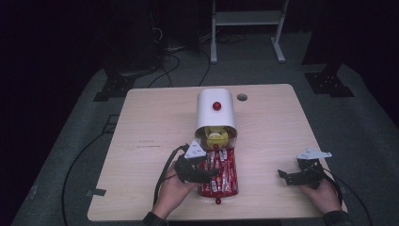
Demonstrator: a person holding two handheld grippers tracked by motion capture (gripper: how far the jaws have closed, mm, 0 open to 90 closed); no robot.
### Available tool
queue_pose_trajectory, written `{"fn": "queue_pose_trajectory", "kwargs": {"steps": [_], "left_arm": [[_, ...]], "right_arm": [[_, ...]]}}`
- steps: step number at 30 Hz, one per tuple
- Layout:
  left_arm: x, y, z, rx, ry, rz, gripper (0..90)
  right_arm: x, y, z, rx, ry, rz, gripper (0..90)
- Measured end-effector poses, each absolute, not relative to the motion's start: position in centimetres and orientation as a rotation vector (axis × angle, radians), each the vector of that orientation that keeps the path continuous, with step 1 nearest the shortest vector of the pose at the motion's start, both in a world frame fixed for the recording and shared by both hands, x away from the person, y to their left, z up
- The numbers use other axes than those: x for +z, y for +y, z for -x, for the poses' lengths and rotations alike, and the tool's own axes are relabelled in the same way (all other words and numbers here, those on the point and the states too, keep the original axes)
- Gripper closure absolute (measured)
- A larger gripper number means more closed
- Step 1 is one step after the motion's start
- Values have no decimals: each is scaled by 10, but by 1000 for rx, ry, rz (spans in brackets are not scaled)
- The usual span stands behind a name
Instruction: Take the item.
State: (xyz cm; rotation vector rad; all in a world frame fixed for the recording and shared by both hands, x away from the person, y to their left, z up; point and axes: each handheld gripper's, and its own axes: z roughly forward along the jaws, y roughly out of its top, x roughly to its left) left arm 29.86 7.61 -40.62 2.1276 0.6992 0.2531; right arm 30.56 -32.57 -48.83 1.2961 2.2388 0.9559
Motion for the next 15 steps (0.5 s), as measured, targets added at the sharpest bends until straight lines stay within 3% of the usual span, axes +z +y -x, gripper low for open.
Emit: {"fn": "queue_pose_trajectory", "kwargs": {"steps": [15], "left_arm": [[-416, 72, -300, 242, 709, -2172, 487]], "right_arm": [[-488, -326, -306, 956, 2239, -1295, 24]]}}
